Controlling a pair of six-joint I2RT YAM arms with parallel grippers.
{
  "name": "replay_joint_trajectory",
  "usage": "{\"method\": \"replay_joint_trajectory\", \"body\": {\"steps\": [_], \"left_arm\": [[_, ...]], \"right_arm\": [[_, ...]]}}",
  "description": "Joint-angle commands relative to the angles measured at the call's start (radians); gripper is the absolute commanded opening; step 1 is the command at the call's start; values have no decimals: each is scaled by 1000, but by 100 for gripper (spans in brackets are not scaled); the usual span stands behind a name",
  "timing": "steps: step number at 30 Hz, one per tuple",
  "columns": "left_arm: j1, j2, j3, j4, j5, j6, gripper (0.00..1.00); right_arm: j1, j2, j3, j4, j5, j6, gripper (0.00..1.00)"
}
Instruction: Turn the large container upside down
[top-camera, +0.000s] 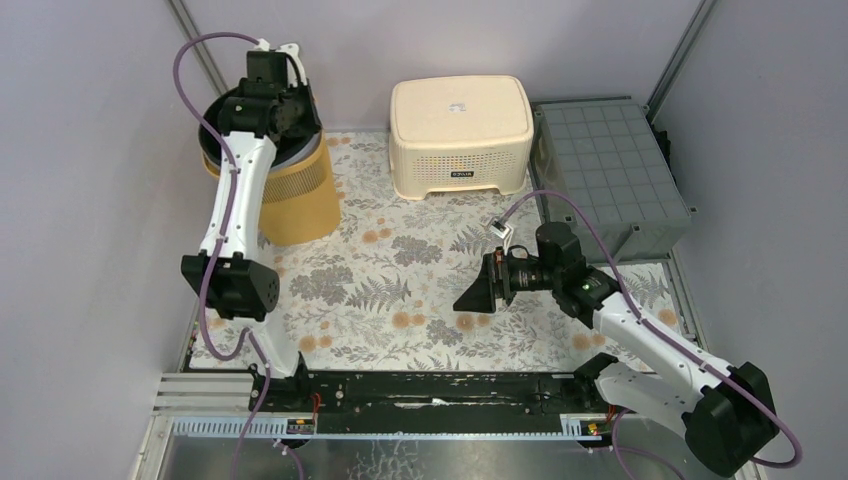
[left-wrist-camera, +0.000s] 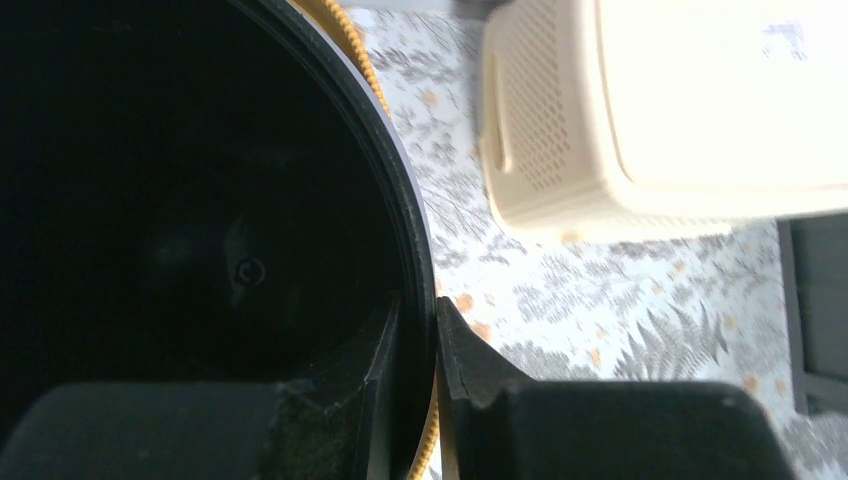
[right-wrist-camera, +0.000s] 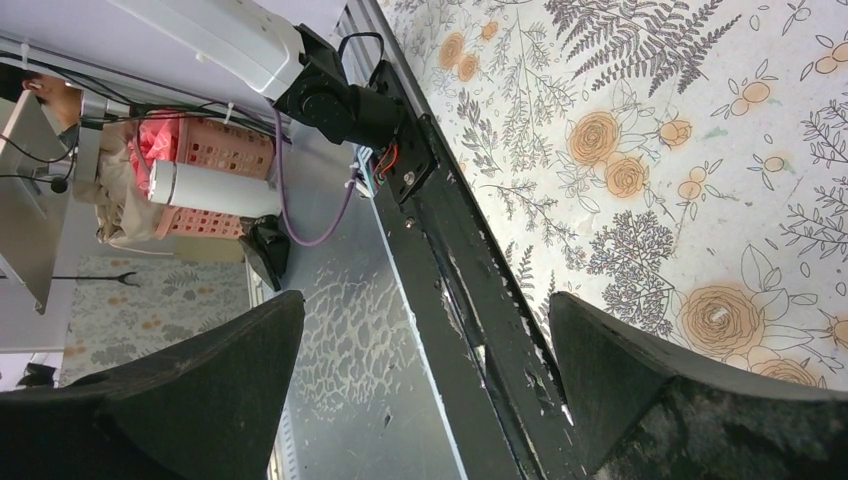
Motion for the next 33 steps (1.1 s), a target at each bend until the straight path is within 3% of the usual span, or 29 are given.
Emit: {"method": "replay_joint_trajectory", "body": {"steps": [1, 9, 16, 24, 27, 32, 33], "left_arm": [[-88, -133, -46, -23, 57, -92, 22], [-234, -303, -295, -23, 29, -153, 23], [-332, -394, -391, -36, 108, -222, 23], [-598, -456, -537, 17, 126, -352, 24], [-696, -477, -564, 24, 92, -374, 27], [-704, -538, -577, 19, 85, -358, 34], [-704, -544, -565, 17, 94, -349, 40]], "right_arm": [[8, -32, 22, 6, -2, 19, 99], [8, -57, 34, -40, 19, 75, 99], [8, -36, 114, -139, 72, 80, 99], [8, 48, 202, -184, 124, 100, 99], [8, 63, 228, -192, 166, 96, 99], [8, 87, 323, -258, 231, 77, 99], [8, 88, 345, -273, 251, 77, 99]]}}
